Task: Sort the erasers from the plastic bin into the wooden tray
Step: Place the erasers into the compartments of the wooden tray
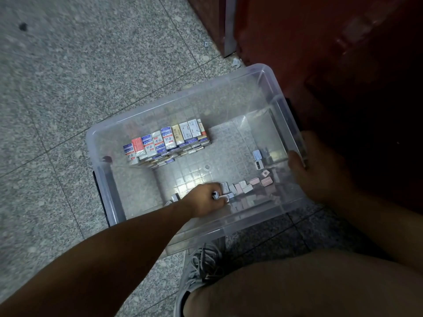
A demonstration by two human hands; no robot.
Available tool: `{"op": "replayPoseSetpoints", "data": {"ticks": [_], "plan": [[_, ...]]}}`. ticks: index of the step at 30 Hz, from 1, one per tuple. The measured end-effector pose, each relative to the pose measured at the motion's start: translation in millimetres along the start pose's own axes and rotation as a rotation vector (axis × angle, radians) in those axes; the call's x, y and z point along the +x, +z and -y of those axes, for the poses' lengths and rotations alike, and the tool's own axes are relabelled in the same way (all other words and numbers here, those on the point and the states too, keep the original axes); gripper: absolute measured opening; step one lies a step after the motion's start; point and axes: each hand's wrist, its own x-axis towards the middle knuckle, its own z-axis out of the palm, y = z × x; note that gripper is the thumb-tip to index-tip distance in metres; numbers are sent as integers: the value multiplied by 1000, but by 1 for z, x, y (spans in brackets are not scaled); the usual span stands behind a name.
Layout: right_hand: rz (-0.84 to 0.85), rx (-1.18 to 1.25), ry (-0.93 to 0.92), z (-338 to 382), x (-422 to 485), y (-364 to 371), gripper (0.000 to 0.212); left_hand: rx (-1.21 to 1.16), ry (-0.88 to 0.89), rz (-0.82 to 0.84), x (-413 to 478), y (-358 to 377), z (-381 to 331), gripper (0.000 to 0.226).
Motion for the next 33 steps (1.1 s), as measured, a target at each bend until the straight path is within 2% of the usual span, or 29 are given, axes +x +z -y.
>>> {"op": "replayPoseSetpoints", "data": {"ticks": [4, 8, 11, 14, 17, 19, 22, 25, 29, 33], "plan": [[5, -14, -13, 3, 1, -3, 38, -223, 9, -49, -13, -9, -9, 17], [96, -49, 34, 11, 0, -9, 39, -533, 0, -104, -46, -30, -46, 18], [114, -61, 84, 21, -4, -32, 39, -604, 37, -155, -77, -52, -91, 16], [-7, 150, -2, 41, -20, -74, 13, -617, 134, -233, -105, -74, -145, 14], [-31, 327, -128, 67, -49, -136, 25, -543, 312, -315, -133, -94, -207, 16], [9, 352, -192, 79, -70, -180, 30, -505, 423, -300, -152, -101, -250, 17], [-27, 342, -225, 81, -100, -233, 23, -458, 562, -236, -181, -99, -313, 17], [-192, 326, -209, 68, -132, -272, 14, -419, 684, -206, -200, -87, -365, 20], [-349, 446, -116, 35, -179, -311, 6, -337, 786, -127, -215, -58, -428, 23], [-487, 595, 0, 0, -220, -334, 15, -262, 821, -42, -222, -26, -486, 24]]}}
